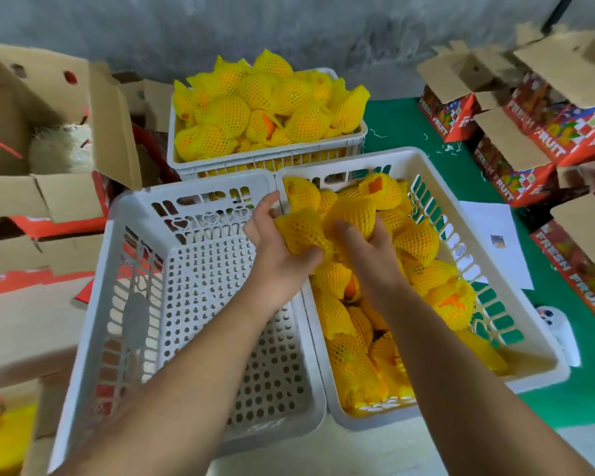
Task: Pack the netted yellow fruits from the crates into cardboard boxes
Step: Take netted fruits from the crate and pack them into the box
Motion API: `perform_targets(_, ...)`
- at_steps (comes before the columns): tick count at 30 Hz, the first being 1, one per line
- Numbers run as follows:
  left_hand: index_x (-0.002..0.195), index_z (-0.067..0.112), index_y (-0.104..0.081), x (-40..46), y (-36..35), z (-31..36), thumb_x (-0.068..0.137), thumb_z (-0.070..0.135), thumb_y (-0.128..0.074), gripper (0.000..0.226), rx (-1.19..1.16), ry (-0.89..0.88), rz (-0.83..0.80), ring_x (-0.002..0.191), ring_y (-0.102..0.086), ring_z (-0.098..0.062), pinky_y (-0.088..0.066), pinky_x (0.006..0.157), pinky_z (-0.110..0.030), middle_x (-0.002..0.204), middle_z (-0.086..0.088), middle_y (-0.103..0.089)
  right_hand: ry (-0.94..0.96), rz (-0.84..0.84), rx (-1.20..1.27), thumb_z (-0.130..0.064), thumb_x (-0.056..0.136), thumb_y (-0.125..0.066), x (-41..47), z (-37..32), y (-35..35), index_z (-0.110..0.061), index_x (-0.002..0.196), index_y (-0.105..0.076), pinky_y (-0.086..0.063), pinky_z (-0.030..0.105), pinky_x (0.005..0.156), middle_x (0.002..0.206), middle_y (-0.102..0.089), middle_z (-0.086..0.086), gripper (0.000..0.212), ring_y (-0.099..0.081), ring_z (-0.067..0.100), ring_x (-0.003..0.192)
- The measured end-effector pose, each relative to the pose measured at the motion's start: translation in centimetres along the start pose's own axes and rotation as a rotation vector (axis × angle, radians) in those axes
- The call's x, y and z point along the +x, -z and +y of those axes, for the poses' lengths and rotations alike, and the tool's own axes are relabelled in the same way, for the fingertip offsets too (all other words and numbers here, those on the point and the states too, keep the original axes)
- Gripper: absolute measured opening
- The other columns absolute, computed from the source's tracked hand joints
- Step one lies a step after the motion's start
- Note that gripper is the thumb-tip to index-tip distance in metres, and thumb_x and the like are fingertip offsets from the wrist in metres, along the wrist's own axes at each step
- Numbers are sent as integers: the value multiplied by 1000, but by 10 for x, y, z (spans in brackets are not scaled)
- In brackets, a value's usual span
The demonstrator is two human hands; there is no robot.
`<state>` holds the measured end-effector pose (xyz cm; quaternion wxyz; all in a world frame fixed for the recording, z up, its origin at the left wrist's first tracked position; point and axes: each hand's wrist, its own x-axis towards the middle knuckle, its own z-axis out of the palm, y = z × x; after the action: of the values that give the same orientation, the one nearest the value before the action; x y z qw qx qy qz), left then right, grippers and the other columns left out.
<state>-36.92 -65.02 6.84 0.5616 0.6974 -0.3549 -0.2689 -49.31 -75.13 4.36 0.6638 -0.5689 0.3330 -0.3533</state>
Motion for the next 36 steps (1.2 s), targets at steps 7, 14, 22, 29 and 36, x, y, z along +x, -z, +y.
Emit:
perform_targets(7, 134, 44, -42, -67, 96, -5, 96, 39, -69, 48, -690, 307, 145, 101, -76, -26, -62, 86, -50, 109, 2, -78, -55, -112, 20, -44, 79, -83, -51, -10, -101, -35, 117, -59, -63, 51, 82, 107, -73, 6, 45, -74, 25, 98)
perform_targets(14, 136, 24, -60, -130, 235, -38, 91, 46, -70, 51, -670, 316, 253, 107, -74, -31, -63, 75, -42, 121, -11, -75, -89, -236, -104, -32, 83, -86, -124, -2, -232, -27, 125, -51, -58, 22, 66, 104, -69, -1, 55, -73, 13, 88)
perform_targets(22, 136, 20, -61, -194, 434, -89, 98, 28, -52, 40, -779, 424, 276, 100, -71, -28, -59, 74, -40, 118, -12, -72, -238, -363, -24, -38, 86, -57, -207, 44, -415, -49, 110, -67, -57, 49, 96, 116, -71, -3, 28, -67, 22, 113)
perform_targets(29, 124, 49, -56, -244, 536, -144, 91, 47, -69, 35, 92, 668, 48, 102, -60, -13, -56, 78, -32, 118, 12, -58, -359, -483, -665, -51, 71, -67, -241, 95, -485, -29, 124, -63, -60, 38, 82, 102, -72, -4, 57, -69, 18, 97)
perform_targets(36, 150, 20, -38, -238, 519, -183, 95, 33, -67, 63, 836, 619, -492, 128, -52, -33, -45, 110, -45, 150, -16, -36, -633, -419, -1262, -30, 94, -68, -223, 143, -478, -11, 141, -44, -49, 33, 95, 133, -61, 16, 56, -60, 33, 123)
